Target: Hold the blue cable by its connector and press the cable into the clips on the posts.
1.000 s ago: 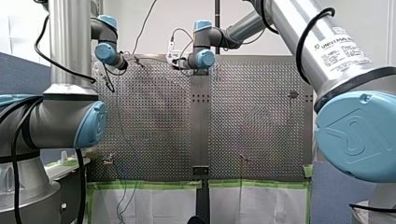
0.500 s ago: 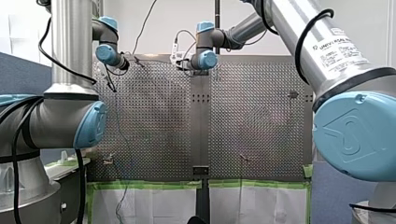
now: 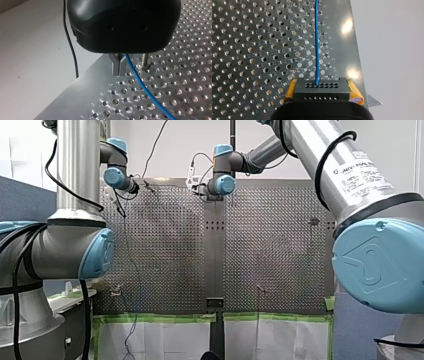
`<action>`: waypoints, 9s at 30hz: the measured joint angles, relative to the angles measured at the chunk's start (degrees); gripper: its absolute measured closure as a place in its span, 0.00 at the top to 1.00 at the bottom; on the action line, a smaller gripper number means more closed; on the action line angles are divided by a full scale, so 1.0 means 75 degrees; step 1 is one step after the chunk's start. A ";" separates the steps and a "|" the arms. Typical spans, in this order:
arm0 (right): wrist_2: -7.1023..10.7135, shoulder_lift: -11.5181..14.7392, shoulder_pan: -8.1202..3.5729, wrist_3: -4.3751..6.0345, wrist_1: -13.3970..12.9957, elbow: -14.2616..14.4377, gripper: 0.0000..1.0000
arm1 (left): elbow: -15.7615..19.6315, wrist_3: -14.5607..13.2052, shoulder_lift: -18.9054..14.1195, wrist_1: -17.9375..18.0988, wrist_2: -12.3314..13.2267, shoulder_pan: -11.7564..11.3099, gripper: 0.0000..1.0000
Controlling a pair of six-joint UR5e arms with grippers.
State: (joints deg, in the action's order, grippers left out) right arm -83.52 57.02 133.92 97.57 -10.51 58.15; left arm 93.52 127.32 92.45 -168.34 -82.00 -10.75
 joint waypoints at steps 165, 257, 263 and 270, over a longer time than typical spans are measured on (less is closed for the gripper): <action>0.0107 -0.0564 -0.0032 0.0047 0.0174 -0.0676 0.00 | 0.1593 -0.3505 -0.2071 -0.0813 -0.0029 0.0767 1.00; 0.0107 -0.0568 0.0016 0.0106 0.0193 -0.0674 0.00 | -0.0583 -0.3297 0.0026 -0.0651 -0.1466 0.2183 1.00; 0.0107 -0.0566 0.0016 0.0106 0.0197 -0.0675 0.00 | -0.0588 -0.3401 0.0049 -0.0615 -0.1699 0.2205 1.00; 0.0107 -0.0565 0.0018 0.0106 0.0225 -0.0675 0.00 | -0.0594 -0.3464 0.0176 -0.0525 -0.1573 0.2269 1.00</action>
State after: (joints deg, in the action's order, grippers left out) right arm -82.72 52.78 134.05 98.37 -8.83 53.09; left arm 89.06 101.34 93.77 -172.28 -93.80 6.27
